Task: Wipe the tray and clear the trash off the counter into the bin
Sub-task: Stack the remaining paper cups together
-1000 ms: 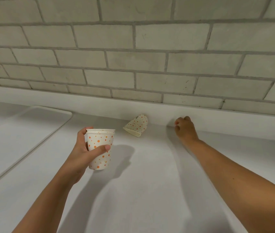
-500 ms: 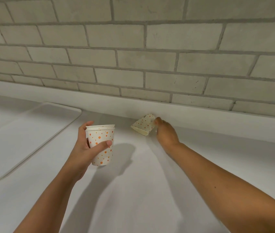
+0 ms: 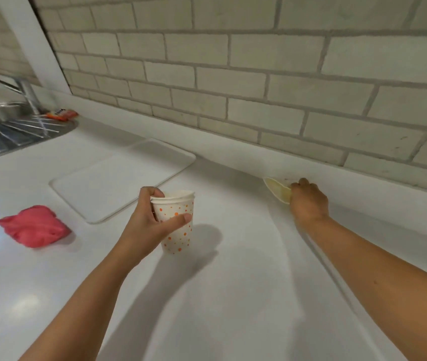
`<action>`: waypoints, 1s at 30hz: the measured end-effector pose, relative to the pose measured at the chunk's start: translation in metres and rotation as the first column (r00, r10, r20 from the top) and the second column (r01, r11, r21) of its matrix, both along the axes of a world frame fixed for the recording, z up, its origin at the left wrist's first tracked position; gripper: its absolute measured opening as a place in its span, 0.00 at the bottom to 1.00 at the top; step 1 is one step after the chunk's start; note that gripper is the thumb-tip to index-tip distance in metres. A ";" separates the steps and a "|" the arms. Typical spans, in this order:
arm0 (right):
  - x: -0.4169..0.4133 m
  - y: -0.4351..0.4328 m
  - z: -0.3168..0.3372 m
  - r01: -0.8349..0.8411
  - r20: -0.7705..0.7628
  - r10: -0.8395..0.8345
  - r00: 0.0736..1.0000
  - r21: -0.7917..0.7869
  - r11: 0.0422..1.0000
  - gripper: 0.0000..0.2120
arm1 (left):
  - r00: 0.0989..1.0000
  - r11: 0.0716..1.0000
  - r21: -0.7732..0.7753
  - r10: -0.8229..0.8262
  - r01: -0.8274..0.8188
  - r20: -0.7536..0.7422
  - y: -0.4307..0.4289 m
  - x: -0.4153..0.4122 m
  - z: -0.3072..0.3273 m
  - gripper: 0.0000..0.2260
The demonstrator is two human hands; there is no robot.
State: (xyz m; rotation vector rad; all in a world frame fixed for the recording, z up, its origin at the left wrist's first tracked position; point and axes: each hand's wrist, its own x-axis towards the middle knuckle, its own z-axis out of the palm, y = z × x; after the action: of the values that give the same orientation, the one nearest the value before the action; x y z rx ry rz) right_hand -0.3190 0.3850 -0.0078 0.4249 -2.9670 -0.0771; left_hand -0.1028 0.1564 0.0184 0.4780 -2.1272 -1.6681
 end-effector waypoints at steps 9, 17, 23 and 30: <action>0.092 -0.077 0.052 -0.207 0.052 0.245 0.968 -0.380 0.901 0.15 | 0.994 0.992 -0.098 0.082 -0.075 0.069 -0.051 0.094 0.021 0.21; 0.217 -0.178 0.065 -0.413 0.232 0.625 0.745 -0.575 0.706 0.07 | 0.955 0.951 -0.210 0.261 -0.229 0.142 -0.110 0.198 0.024 0.16; 0.286 -0.236 0.065 -0.479 0.313 0.739 0.596 -0.600 0.640 0.13 | 0.911 0.944 -0.225 0.300 -0.242 0.282 -0.152 0.282 0.006 0.23; 0.350 -0.273 0.049 -0.567 0.380 0.789 0.483 -0.551 0.612 0.05 | 0.723 0.957 -0.283 0.235 -0.057 0.649 -0.185 0.331 -0.069 0.16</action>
State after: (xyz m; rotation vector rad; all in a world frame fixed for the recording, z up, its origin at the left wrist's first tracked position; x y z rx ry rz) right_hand 0.0310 0.1116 0.0416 1.8655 -2.9240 0.8307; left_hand 0.2283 -0.0285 -0.0507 1.3096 -2.6529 -1.2068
